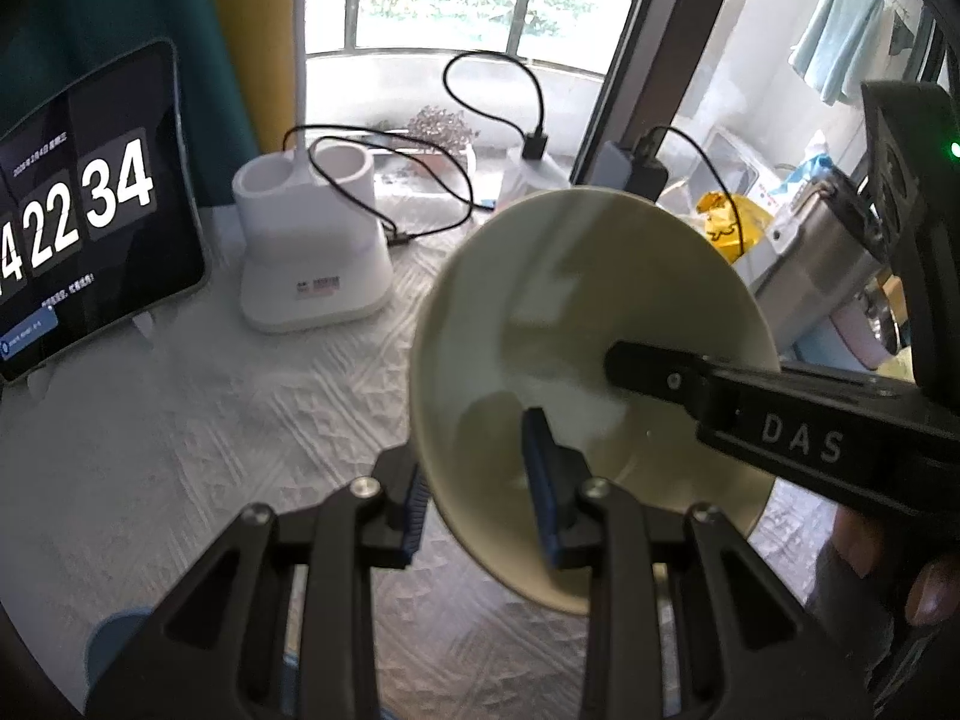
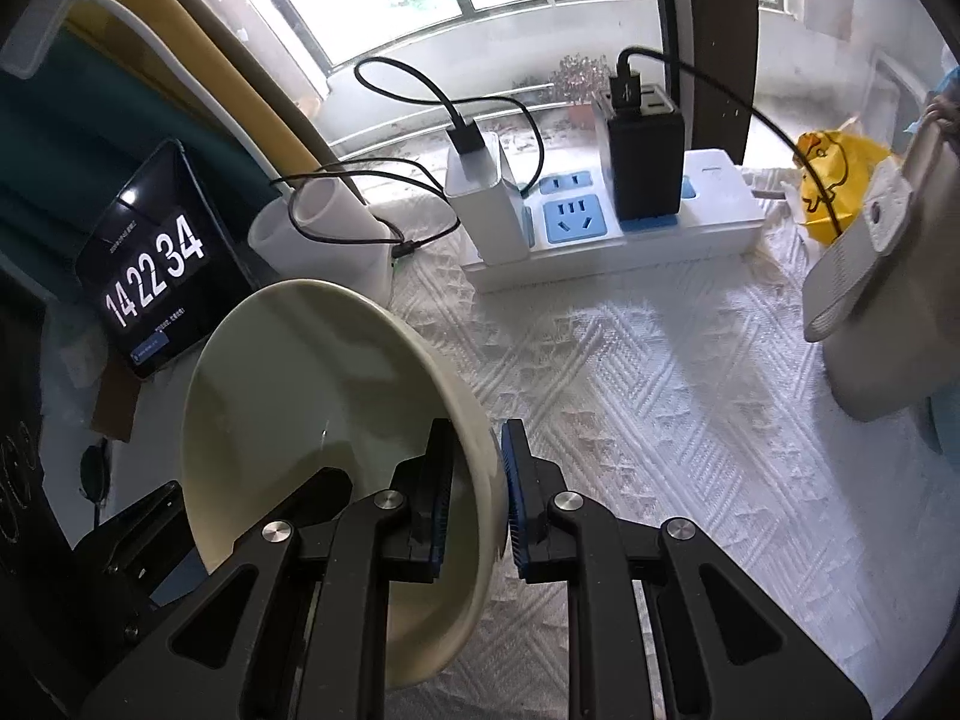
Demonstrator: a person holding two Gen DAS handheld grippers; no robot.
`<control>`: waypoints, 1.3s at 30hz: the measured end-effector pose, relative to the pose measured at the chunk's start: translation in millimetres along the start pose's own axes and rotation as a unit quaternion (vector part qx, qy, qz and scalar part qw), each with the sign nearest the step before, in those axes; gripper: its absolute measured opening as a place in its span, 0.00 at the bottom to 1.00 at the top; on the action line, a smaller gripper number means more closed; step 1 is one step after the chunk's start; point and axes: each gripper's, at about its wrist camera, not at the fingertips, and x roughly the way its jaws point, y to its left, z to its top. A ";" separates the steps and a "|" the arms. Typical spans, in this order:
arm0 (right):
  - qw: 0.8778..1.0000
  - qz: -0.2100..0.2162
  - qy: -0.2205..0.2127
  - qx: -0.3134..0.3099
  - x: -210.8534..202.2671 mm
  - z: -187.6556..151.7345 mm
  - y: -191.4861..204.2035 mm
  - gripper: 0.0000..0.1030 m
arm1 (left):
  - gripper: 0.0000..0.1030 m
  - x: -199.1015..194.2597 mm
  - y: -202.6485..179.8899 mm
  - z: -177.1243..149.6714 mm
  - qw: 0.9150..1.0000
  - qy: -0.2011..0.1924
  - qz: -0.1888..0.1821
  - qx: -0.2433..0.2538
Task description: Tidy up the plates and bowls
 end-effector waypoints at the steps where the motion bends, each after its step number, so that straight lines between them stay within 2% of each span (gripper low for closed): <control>1: 1.000 -0.001 -0.002 -0.001 -2.0 -1.4 1.2 0.17 | 0.29 -2.4 -1.2 -0.7 1.000 -0.001 -0.001 0.000; 17: 1.000 -0.005 -0.024 -0.011 -40.5 -14.5 14.8 0.17 | 0.29 -48.9 -7.7 -10.6 1.000 -0.024 -0.016 0.003; 39: 0.999 -0.013 -0.048 -0.009 -88.8 -54.1 38.3 0.17 | 0.29 -95.4 -15.7 -36.9 0.998 -0.052 -0.019 0.016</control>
